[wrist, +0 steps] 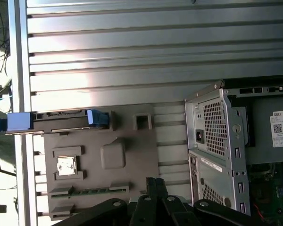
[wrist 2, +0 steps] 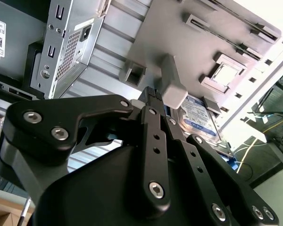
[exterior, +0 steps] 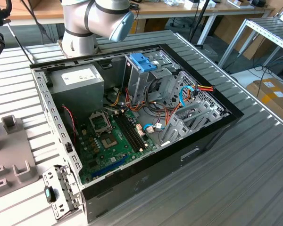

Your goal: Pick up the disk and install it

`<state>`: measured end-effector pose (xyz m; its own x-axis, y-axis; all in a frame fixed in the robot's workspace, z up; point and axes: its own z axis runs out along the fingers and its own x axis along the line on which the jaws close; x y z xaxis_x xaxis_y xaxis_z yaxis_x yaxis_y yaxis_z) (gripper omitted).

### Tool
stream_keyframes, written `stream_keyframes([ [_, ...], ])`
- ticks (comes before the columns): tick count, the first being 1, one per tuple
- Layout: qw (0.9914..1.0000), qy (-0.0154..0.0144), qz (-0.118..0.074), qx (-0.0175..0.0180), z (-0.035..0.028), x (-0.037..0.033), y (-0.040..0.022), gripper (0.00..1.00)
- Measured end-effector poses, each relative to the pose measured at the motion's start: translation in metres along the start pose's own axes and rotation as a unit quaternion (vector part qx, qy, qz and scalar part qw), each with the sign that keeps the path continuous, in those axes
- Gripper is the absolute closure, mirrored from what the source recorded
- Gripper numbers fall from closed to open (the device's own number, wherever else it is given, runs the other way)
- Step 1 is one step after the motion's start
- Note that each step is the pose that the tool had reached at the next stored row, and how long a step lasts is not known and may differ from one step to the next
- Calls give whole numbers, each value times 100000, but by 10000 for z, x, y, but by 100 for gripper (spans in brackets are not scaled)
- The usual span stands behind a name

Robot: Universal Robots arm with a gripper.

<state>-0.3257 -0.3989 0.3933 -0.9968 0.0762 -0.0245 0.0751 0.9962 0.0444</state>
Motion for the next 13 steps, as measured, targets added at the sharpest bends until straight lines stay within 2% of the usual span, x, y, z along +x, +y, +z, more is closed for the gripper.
stream_keyframes([
  [13,100000,1,1,0,-1,42,-3,89],
])
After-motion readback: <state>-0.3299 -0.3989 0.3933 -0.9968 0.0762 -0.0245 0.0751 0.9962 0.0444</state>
